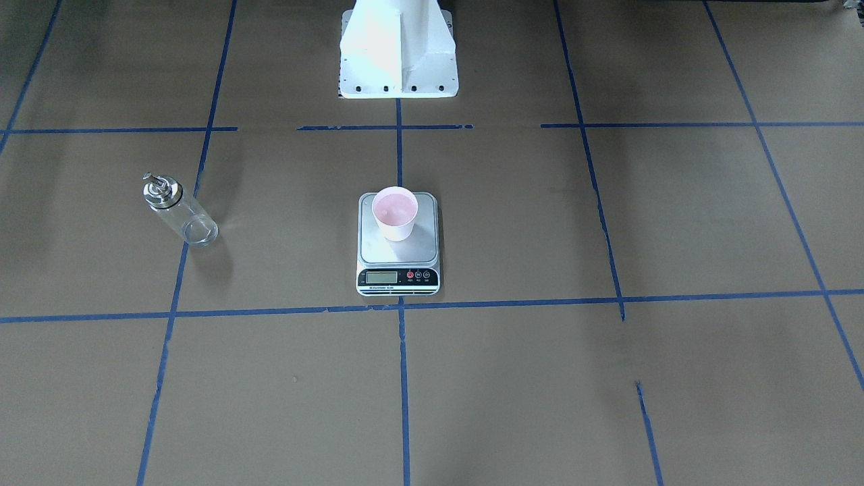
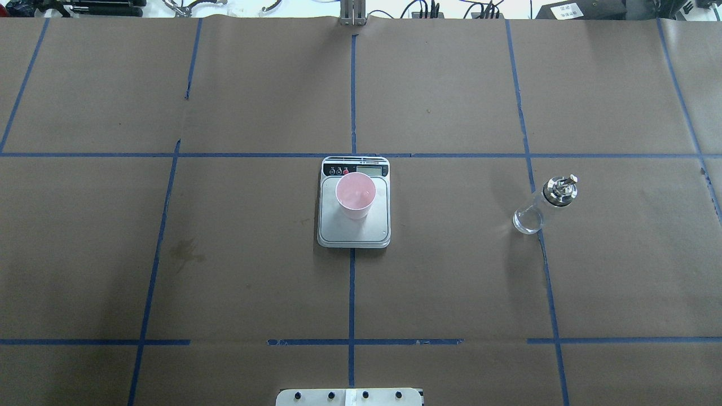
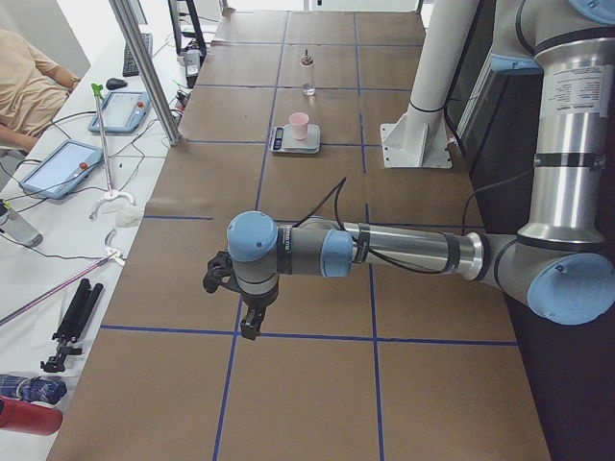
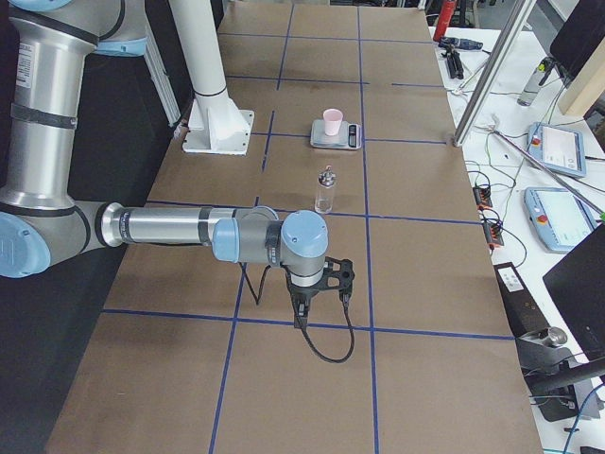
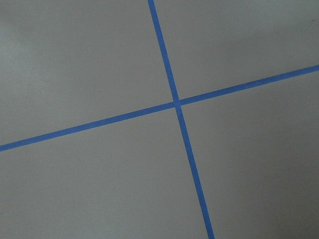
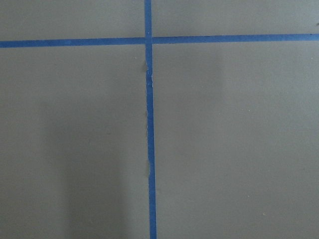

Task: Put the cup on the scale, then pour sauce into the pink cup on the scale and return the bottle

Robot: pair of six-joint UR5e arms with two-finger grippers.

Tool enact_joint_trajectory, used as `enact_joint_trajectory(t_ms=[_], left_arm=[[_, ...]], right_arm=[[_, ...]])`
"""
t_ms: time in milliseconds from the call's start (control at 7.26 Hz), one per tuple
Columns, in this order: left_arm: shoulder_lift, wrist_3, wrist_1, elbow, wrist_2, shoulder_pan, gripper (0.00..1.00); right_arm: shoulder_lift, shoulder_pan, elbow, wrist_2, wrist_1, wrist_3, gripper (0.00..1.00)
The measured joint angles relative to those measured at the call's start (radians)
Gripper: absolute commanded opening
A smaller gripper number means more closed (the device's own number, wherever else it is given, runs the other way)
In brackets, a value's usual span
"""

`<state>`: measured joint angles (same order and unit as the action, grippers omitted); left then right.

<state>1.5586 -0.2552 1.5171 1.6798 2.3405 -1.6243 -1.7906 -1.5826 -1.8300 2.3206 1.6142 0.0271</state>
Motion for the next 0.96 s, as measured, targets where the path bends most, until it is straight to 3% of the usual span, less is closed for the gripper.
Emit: enact_joint_trajectory(t_ms=[964], left_arm=[[0.000, 0.006, -0.003, 0.003, -0.048, 0.000, 1.00]], right_arm=[[0.000, 0.002, 0.001, -0.008, 0.003, 0.014, 1.00]])
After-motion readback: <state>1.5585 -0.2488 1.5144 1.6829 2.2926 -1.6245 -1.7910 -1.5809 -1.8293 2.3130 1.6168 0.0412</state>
